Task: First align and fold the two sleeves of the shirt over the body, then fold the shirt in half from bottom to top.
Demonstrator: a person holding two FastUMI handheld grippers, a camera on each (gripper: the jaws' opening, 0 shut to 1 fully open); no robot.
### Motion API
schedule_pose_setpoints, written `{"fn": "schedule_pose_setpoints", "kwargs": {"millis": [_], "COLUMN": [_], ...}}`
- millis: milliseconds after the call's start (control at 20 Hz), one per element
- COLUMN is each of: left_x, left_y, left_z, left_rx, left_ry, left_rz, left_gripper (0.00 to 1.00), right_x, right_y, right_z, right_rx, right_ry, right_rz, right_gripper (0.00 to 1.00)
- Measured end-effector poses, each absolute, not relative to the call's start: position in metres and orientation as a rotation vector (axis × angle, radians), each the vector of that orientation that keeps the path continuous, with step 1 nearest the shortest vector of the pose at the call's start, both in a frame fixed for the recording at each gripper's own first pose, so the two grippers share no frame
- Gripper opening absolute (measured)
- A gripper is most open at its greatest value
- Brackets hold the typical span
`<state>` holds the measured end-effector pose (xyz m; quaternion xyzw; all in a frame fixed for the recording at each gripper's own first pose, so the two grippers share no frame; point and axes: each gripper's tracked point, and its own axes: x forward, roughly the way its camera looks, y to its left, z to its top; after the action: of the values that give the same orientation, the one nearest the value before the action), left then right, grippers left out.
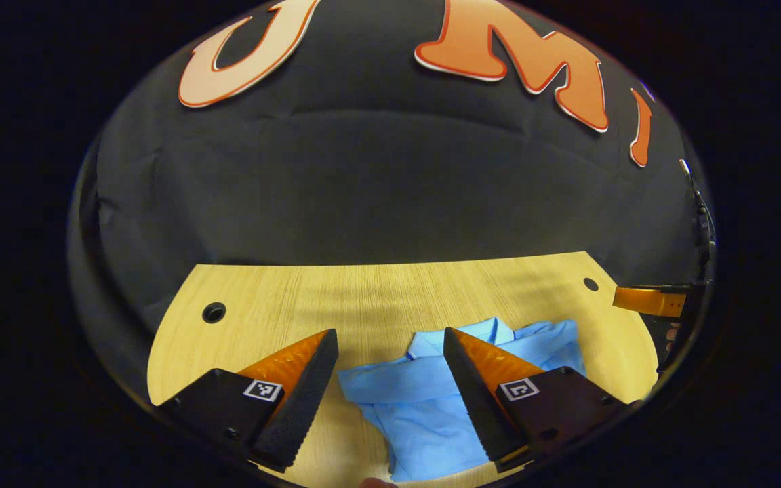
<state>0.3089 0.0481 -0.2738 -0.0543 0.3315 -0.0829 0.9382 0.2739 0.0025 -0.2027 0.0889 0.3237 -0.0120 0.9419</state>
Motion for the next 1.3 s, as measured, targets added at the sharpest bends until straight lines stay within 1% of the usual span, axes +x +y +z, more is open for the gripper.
{"fn": "schedule_pose_setpoints", "kwargs": {"millis": [50, 200, 400, 850, 1150, 1300], "left_x": [0.302, 0.273, 0.224, 0.099, 0.012, -0.024], "left_y": [0.049, 0.051, 0.054, 0.046, 0.041, 0.033], "left_z": [-0.262, -0.226, -0.175, -0.085, -0.040, -0.032], "left_rx": [-0.106, -0.092, -0.071, -0.063, -0.064, -0.048], "left_ry": [0.659, 0.597, 0.518, 0.319, 0.203, 0.171], "left_rz": [-0.166, -0.161, -0.143, -0.098, -0.057, -0.048], "left_gripper": [1.00, 1.00, 1.00, 0.99, 0.99, 0.99], "right_x": [0.263, 0.235, 0.197, 0.074, 0.000, -0.028], "right_y": [0.000, 0.004, 0.007, 0.002, 0.005, 0.004], "right_z": [-0.191, -0.159, -0.120, -0.047, -0.028, -0.027], "right_rx": [0.168, 0.140, 0.115, 0.083, 0.067, 0.060], "right_ry": [0.641, 0.580, 0.490, 0.313, 0.240, 0.231], "right_rz": [-0.016, 0.013, 0.040, 0.091, 0.128, 0.138], "right_gripper": [0.95, 0.97, 0.97, 0.97, 0.96, 0.96]}}
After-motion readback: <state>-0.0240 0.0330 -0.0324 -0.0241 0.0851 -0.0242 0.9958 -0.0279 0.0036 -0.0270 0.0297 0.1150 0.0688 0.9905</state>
